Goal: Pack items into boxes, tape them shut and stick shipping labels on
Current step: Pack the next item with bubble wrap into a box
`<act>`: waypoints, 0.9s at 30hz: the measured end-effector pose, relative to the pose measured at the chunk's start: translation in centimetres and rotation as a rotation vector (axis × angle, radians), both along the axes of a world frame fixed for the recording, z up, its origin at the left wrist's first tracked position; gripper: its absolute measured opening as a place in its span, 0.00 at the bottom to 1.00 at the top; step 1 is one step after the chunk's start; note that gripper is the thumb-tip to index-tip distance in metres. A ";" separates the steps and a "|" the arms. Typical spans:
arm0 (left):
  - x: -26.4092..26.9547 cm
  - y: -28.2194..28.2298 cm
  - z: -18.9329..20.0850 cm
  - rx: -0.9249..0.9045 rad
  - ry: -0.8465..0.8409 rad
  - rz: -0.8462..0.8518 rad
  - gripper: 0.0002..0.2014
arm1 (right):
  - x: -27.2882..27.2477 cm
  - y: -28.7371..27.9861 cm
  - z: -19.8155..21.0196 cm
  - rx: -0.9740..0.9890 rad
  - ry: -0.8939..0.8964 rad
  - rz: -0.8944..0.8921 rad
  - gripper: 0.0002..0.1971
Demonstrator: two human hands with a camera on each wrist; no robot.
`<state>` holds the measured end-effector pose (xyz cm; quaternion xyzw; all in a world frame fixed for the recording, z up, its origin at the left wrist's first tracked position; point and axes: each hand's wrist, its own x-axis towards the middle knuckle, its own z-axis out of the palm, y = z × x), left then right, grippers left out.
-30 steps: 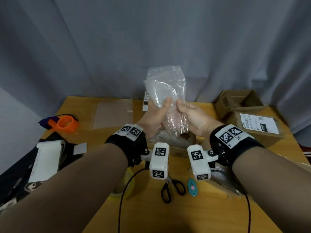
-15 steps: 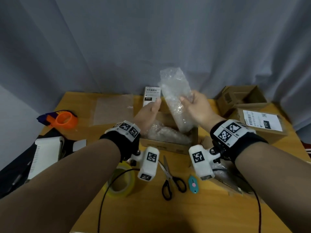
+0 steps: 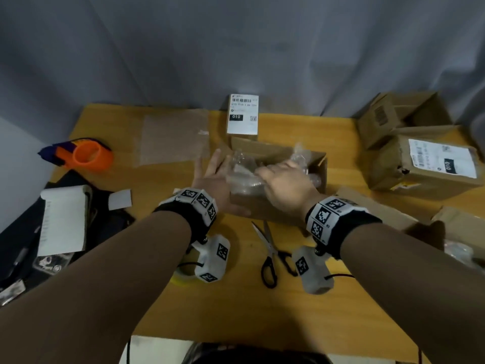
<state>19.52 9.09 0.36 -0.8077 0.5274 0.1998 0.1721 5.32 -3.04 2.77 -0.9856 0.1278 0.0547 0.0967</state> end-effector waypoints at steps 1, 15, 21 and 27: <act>0.1 0.0 0.1 -0.007 0.008 0.005 0.52 | 0.2 0.2 0.0 0.065 0.001 -0.068 0.15; -1.1 -0.5 0.6 -0.066 -0.104 0.063 0.69 | 4.1 -1.0 -0.6 -0.153 0.100 -0.151 0.20; -2.3 -1.2 1.0 0.109 -0.135 -0.155 0.58 | 3.1 -1.4 1.3 -0.069 0.470 -0.302 0.14; -1.8 -2.1 1.9 0.183 -0.181 -0.184 0.57 | -0.2 -1.9 0.1 0.287 0.494 -0.330 0.25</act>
